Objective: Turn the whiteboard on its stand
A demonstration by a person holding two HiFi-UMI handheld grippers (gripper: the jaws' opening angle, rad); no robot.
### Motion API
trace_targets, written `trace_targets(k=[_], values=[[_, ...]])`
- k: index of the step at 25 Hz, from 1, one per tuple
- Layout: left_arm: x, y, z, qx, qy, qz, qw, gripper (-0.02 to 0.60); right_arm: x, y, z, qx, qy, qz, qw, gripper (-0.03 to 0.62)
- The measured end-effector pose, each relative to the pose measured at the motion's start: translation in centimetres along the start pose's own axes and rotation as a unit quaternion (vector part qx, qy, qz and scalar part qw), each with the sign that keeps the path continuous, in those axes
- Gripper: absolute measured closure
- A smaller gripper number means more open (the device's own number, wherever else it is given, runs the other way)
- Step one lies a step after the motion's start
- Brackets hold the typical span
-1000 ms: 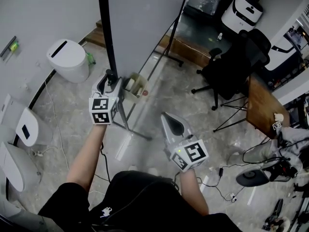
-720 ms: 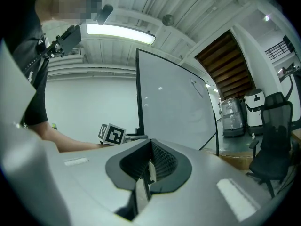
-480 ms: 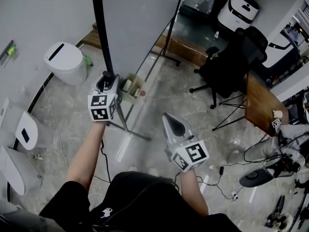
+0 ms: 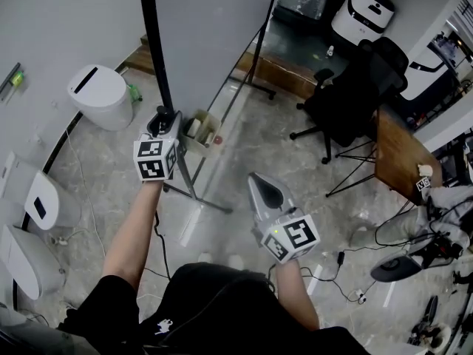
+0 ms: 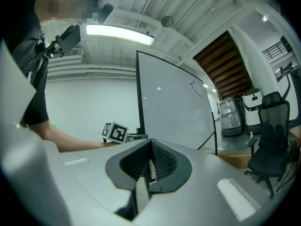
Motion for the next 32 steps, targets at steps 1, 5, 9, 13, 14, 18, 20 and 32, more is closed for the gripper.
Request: trace_targets(k=[1, 5, 9, 13, 14, 18, 20, 32], values=[[0.0, 0.1, -0.1, 0.001, 0.0, 0.001, 1.0, 0.393, 0.0, 0.3, 0.1, 0.002, 0.0, 0.0, 1.0, 0.585], [0.0, 0.3, 0.2, 0.003, 0.002, 0.003, 1.0, 0.393, 0.1, 0.5, 0.7, 0.01, -0.001, -0.001, 1.0, 0.585], [-0.1, 0.6, 0.5, 0.005, 0.005, 0.004, 1.0, 0.394, -0.1, 0.6, 1.2, 0.013, 0.001, -0.002, 1.0, 0.585], [0.0, 1.1, 0.5, 0.008, 0.005, 0.004, 0.9999, 0.394, -0.1, 1.0, 1.4, 0.017, 0.002, -0.001, 1.0, 0.585], [0.0, 1.2, 0.4, 0.008, 0.005, 0.004, 0.9999, 0.394, -0.1, 1.1, 1.5, 0.017, 0.002, -0.002, 1.0, 0.585], [0.1, 2.1, 0.6, 0.009, 0.005, 0.005, 0.9999, 0.394, 0.1, 1.1, 1.8, 0.014, 0.001, -0.003, 1.0, 0.585], [0.2, 2.7, 0.8, 0.008, 0.005, 0.005, 0.9999, 0.394, 0.1, 1.1, 2.1, 0.011, 0.002, -0.004, 1.0, 0.585], [0.5, 6.6, 2.2, 0.005, 0.007, 0.007, 0.9999, 0.394, -0.5, 1.3, 3.4, 0.0, 0.006, -0.004, 1.0, 0.585]])
Point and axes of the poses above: the fingertips, and each gripper's own axes: y backward along the fingers, z to its left, x out of its underside, the point moved 8 cm from there along y, backward along the fingers, and after that the axes turned 15 degrees about -x, right-handed, at the moved point
